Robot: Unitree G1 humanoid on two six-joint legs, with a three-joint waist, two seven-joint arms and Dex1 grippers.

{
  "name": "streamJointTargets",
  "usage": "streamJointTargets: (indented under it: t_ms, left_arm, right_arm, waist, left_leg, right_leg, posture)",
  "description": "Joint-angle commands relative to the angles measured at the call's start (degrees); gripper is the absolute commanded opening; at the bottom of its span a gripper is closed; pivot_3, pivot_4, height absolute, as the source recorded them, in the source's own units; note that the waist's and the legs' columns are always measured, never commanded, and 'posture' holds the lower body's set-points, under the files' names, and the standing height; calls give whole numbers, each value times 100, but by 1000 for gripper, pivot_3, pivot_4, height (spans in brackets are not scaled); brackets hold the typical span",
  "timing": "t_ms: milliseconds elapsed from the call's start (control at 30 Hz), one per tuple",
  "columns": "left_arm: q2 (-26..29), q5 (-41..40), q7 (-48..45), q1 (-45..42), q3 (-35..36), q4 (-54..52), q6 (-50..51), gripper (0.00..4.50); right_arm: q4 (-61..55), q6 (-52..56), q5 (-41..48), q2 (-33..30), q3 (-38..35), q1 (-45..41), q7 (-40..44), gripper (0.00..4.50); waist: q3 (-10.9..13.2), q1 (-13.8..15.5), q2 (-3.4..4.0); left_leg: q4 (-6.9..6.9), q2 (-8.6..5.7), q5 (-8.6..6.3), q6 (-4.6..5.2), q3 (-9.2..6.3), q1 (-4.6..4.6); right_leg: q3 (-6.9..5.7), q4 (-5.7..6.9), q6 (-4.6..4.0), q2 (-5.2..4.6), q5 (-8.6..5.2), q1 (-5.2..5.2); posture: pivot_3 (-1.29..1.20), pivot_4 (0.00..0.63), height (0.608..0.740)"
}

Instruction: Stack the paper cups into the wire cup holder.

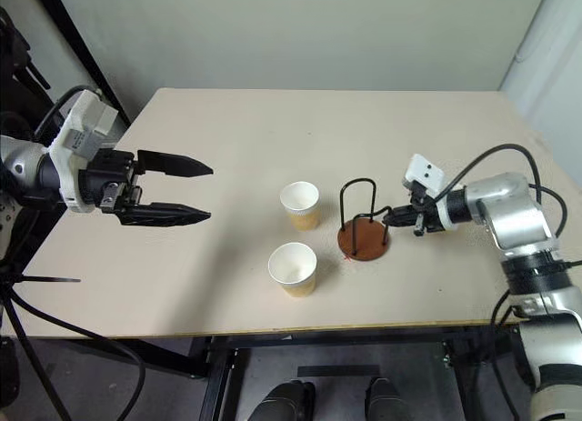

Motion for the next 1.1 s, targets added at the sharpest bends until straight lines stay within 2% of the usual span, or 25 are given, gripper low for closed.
streamJointTargets:
  t_ms: [33,300,433,500,533,700,867,1100]
  left_arm:
    - [-4,-136,-144,-190,-46,-230,79,4500]
    - [-162,-19,-275,-437,-293,-103,-3,4500]
    - [-216,29,-299,-484,-323,-57,-28,4500]
    - [-237,44,-296,-491,-331,-60,-31,4500]
    - [-247,49,-289,-495,-331,-65,-29,4500]
    - [-253,55,-228,-458,-271,-97,-43,4500]
    - [-215,27,-150,-391,-160,-112,-34,4500]
    - [-153,-1,-35,-208,-24,-195,-47,4500]
  right_arm:
    - [-505,110,188,-392,-313,240,-8,29]
    - [-1001,328,478,-720,-405,721,-127,29]
    - [-981,179,330,-734,-194,800,-271,29]
    - [-956,181,338,-702,-123,800,-284,590]
    - [-938,140,322,-708,-82,802,-268,734]
    - [-818,14,289,-756,-23,819,-292,2340]
    - [-716,-286,136,-1181,-51,1048,-109,4102]
    - [-602,-617,213,-2092,-551,1219,125,4102]
  waist:
    - [0,4,0]
    - [0,-3,-1]
    - [0,-2,-1]
    - [-1,-2,-1]
    - [-1,-2,-1]
    - [-1,-1,-1]
    - [-1,30,-1]
    - [0,33,-1]
  left_leg:
    - [1,0,1,2,0,3]
    - [1,0,19,8,0,25]
    - [2,0,21,11,1,30]
    - [1,0,21,12,1,31]
    - [1,0,21,13,1,31]
    - [-1,0,18,17,1,27]
    - [-1,0,14,20,0,24]
    - [-1,-2,9,19,1,22]
  right_leg:
    - [0,0,0,0,0,5]
    - [4,5,0,0,0,29]
    - [6,3,1,1,-1,35]
    - [7,2,3,1,-2,35]
    - [7,2,4,2,-2,35]
    - [6,-1,13,2,-8,34]
    - [4,-4,18,1,-11,35]
    - [7,-7,21,-1,-13,35]
  posture:
    - [0,150,740]
    - [0,150,740]
    - [0,150,740]
    - [0,150,740]
    - [0,150,740]
    - [0,150,740]
    - [0,150,740]
    - [0,150,740]
